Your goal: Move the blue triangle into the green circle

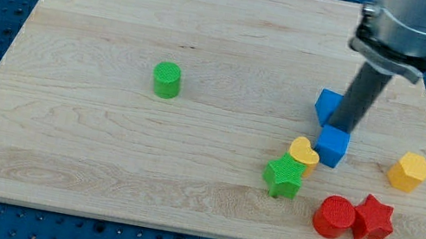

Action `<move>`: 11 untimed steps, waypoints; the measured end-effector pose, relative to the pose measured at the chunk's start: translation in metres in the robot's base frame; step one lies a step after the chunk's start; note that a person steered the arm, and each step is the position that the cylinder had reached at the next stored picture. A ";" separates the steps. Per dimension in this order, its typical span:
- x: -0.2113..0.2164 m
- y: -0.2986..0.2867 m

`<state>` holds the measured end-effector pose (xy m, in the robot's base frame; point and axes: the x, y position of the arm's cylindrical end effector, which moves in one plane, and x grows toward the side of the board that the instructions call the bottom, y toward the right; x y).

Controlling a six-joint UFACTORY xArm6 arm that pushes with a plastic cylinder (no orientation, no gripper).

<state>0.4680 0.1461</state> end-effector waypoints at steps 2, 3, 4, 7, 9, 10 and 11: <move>0.007 0.036; 0.000 0.051; -0.026 0.035; -0.042 -0.068; -0.041 -0.135; -0.038 -0.164; -0.033 -0.179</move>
